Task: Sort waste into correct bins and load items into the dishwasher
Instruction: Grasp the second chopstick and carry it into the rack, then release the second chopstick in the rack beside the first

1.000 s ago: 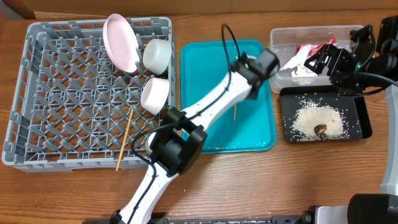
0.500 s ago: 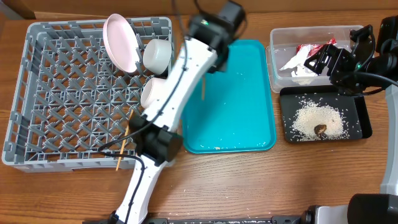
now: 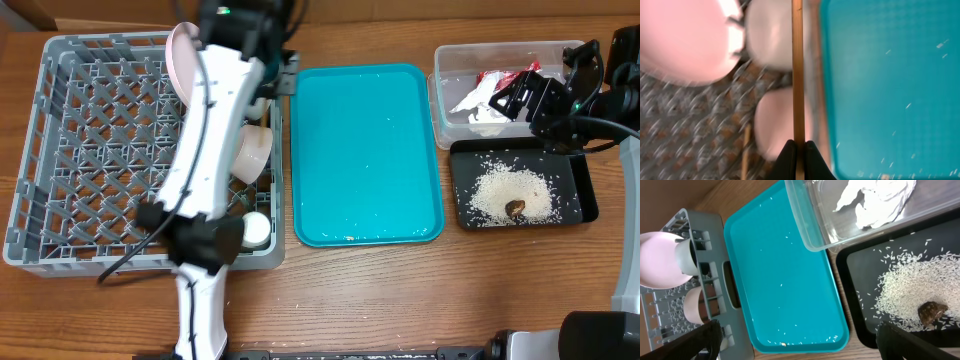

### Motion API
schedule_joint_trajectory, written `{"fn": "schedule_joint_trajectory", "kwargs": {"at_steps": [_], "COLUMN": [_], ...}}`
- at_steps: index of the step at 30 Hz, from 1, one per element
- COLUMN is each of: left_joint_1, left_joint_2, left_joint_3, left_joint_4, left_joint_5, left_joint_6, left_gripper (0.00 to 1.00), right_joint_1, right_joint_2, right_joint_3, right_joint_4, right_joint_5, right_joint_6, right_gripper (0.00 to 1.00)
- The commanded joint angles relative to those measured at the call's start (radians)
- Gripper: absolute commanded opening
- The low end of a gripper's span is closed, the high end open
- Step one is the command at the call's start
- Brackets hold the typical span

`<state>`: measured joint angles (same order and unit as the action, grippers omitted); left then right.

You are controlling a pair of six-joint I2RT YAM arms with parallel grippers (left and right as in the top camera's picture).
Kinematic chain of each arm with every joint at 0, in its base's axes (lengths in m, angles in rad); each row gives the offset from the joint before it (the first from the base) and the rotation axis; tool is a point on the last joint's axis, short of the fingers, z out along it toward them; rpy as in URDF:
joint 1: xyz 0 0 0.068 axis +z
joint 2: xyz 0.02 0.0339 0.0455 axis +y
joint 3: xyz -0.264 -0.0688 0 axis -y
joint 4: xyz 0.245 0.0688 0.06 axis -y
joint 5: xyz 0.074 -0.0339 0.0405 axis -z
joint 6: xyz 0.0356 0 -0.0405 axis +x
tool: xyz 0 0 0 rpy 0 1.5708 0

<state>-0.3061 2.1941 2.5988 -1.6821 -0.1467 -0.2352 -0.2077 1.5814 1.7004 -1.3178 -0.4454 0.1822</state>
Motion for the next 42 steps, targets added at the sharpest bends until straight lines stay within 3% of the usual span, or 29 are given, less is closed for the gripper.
{"fn": "schedule_joint_trajectory", "kwargs": {"at_steps": [1, 9, 17, 23, 24, 26, 28, 32, 38, 42], "left_joint_1": [0.08, 0.209, 0.247, 0.249, 0.249, 0.25, 0.252, 0.253, 0.253, 0.248], "left_joint_2": [-0.16, -0.208, -0.208, -0.208, -0.206, -0.206, -0.206, -0.207, -0.252, -0.398], "left_joint_3": [-0.169, -0.451, -0.704, -0.798, -0.803, -0.805, -0.804, -0.804, -0.774, -0.706], "left_joint_4": [-0.008, 0.123, 0.365, 0.441, 0.444, 0.445, 0.444, 0.432, 0.388, 0.34], "left_joint_5": [-0.024, -0.04, -0.043, -0.044, -0.044, -0.044, -0.044, -0.035, 0.045, 0.09], "left_joint_6": [0.03, 0.102, 0.152, 0.192, 0.192, 0.196, 0.196, 0.193, 0.163, 0.16], "left_gripper": [0.05, 0.04, 0.04, 0.05, 0.09, 0.38, 0.57, 0.75, 0.88, 1.0], "right_joint_1": [0.005, 0.005, 0.005, 0.005, 0.005, 0.005, 0.005, 0.005, 0.005, 0.005], "right_joint_2": [-0.001, -0.001, -0.001, -0.001, -0.001, -0.001, -0.001, -0.001, -0.001, -0.001], "right_joint_3": [0.0, 0.0, 0.0, 0.0, 0.0, 0.0, 0.0, 0.0, 0.0, 0.0], "right_joint_4": [0.007, 0.007, 0.007, 0.007, 0.007, 0.007, 0.007, 0.007, 0.007, 0.007], "right_joint_5": [0.0, 0.0, 0.0, 0.0, 0.0, 0.0, 0.0, 0.0, 0.0, 0.0], "right_joint_6": [-0.008, -0.008, -0.008, -0.008, -0.008, -0.008, -0.008, -0.008, -0.008, -0.008], "right_gripper": [1.0, 1.0, 1.0, 1.0, 1.0, 1.0, 1.0, 1.0, 1.0, 1.0]}}
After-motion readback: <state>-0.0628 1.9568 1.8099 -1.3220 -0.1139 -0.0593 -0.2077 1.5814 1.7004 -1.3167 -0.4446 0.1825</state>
